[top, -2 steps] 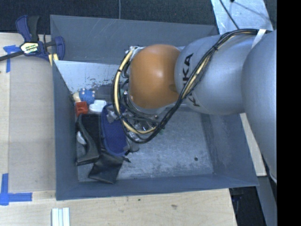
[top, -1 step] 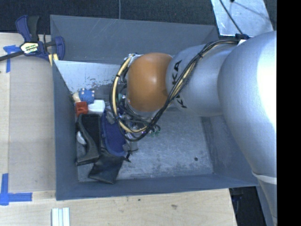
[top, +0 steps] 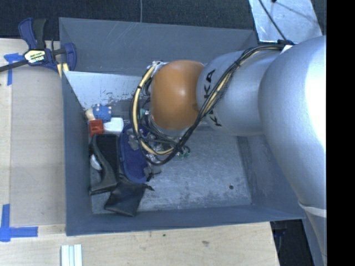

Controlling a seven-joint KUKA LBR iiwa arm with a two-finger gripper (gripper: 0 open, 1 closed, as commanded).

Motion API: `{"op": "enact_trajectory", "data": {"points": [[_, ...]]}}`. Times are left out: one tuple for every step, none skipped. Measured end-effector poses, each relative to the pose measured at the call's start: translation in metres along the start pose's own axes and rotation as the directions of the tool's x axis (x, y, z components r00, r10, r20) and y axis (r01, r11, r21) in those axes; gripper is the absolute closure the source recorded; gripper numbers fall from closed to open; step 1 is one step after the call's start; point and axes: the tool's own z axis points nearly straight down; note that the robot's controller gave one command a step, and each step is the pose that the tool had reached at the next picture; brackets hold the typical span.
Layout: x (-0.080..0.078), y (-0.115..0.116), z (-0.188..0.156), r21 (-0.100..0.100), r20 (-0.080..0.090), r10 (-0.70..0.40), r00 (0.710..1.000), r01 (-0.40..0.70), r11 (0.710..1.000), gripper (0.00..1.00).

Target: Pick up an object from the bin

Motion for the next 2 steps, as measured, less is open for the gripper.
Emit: {"op": "enact_trajectory", "data": {"points": [[-0.011, -0.029, -0.146, 0.004, 0.011, -0.018, 1.000, 0.018, 1.000, 1.00], [-0.017, 0.015, -0.043, -0.002, -0.006, -0.015, 1.000, 0.015, 1.000, 1.00]]}}
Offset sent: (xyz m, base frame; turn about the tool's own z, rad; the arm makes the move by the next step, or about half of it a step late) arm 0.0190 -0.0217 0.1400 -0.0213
